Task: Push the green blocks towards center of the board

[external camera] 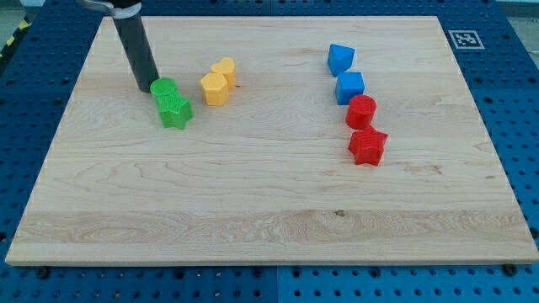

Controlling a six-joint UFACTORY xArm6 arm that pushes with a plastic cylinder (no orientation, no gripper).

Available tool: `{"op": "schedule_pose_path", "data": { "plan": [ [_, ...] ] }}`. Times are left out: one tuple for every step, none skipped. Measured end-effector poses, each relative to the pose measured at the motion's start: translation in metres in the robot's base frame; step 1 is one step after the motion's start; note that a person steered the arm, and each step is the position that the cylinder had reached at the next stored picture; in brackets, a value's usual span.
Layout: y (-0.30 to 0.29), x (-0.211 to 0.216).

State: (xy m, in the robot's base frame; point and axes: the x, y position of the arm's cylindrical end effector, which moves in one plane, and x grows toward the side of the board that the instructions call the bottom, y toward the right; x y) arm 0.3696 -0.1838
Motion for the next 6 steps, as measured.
{"op": "schedule_pose_path", "data": {
  "plan": [
    [0.001, 0.024],
    [0.016, 0.037],
    [0.037, 0.038],
    [0.045, 0.038],
    [0.045, 0.038],
    [0.045, 0.045]
  ]
}}
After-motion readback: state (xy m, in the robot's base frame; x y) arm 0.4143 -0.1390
